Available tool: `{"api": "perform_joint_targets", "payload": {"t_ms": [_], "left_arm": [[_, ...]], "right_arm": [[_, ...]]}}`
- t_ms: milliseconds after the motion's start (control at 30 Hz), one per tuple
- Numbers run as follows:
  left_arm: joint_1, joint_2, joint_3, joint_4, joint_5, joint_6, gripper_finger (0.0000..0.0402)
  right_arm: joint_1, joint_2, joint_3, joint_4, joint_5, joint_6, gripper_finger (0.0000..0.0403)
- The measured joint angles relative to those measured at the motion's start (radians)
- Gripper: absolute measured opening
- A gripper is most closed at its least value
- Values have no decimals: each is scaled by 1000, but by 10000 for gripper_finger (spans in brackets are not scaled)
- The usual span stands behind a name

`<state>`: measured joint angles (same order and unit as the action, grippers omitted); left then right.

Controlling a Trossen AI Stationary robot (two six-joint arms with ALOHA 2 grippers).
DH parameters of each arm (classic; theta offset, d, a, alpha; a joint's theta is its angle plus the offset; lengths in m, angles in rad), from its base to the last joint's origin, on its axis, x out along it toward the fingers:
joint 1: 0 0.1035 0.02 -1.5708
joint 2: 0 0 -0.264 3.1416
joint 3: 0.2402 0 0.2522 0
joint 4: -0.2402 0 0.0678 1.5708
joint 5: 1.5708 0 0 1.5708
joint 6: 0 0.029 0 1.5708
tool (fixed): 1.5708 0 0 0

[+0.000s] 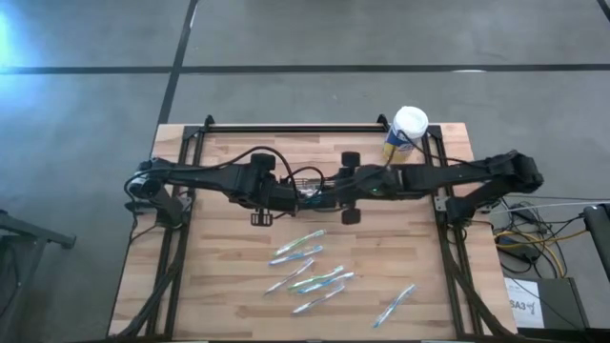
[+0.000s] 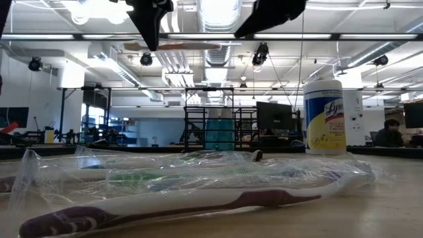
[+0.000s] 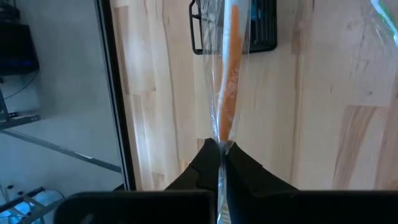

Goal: Pick & Place toothbrushing station
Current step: Put the orange toothbrush in the wire organizer

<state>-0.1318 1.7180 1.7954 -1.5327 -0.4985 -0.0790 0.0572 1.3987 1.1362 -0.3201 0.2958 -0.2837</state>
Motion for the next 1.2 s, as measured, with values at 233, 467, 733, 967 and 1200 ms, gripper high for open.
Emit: {"api": "perform_joint_targets", "payload": {"t_ms": [233, 467, 733, 967, 1200], "left_arm": [[0, 0, 0, 31, -1, 1, 7], [0, 0, 0, 63, -1, 17, 8], [1, 0, 0, 84, -1, 25, 9], [1, 0, 0, 85, -1, 25, 9], [2, 0, 0, 91, -4, 26, 8]], "right_arm": [[-1, 89, 54, 4, 1, -35, 214], [-8, 127, 67, 24, 3, -38, 219], [-22, 157, 66, 98, 2, -43, 200], [-33, 168, 64, 93, -5, -41, 165], [-32, 168, 64, 92, -9, -58, 95]]}}
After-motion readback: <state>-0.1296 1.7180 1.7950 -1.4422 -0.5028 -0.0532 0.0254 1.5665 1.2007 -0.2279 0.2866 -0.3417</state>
